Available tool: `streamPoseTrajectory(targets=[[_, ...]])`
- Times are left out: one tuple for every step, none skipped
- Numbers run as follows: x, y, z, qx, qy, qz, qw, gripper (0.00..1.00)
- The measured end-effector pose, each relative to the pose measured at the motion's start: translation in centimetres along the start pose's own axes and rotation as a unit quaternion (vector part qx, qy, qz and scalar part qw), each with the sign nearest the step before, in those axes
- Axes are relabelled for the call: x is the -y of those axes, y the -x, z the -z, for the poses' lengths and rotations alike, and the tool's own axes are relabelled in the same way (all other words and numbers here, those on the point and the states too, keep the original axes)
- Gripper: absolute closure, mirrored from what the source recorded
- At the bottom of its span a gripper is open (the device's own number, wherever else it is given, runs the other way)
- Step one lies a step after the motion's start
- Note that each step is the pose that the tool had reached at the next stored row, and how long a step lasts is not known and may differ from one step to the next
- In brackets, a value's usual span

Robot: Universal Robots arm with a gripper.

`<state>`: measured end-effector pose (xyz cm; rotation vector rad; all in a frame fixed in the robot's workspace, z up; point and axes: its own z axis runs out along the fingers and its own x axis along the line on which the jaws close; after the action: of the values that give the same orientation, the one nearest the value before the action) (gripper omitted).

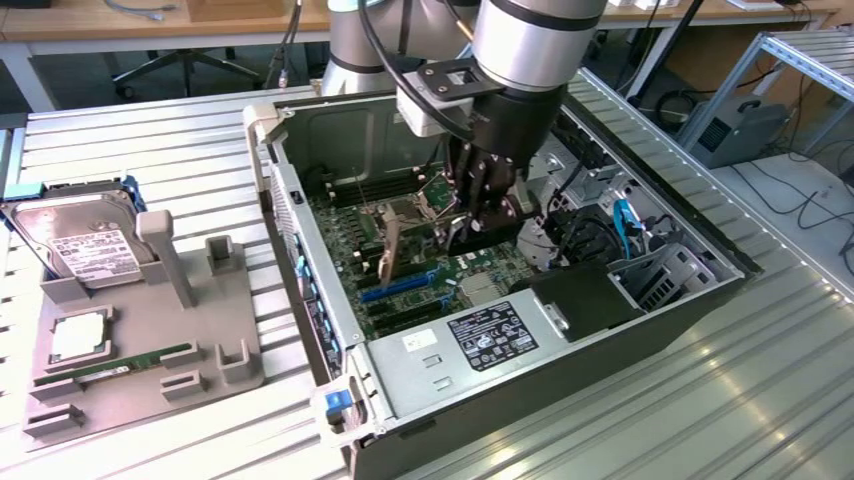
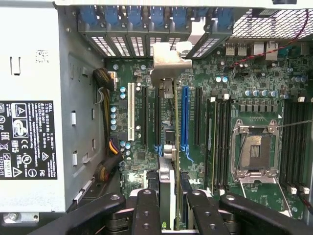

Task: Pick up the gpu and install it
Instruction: 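Insert the gpu into the slot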

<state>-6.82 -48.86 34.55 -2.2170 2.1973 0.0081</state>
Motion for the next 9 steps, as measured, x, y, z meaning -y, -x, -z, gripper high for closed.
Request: streamPoseTrajectory(targets=[[-0.04,0.00,-0.02,0.0000,0.0000,0.000,1.0000,0.73],[-0.07,0.00,-0.04,0.0000,0.0000,0.000,1.0000,0.73],[-0.11,0.00,-0.07,0.0000,0.0000,0.000,1.0000,0.73],[-0.14,0.00,-0.08,0.0000,0.0000,0.000,1.0000,0.73],[-0.16,0.00,-0.10,0.0000,0.0000,0.000,1.0000,0.73],[-0.20,0.00,-0.11,0.0000,0.0000,0.000,1.0000,0.73],[-0.23,0.00,-0.13,0.0000,0.0000,0.000,1.0000,0.73],[-0.26,0.00,-0.15,0.0000,0.0000,0.000,1.0000,0.73],[-0.30,0.00,-0.16,0.0000,0.0000,0.000,1.0000,0.73]])
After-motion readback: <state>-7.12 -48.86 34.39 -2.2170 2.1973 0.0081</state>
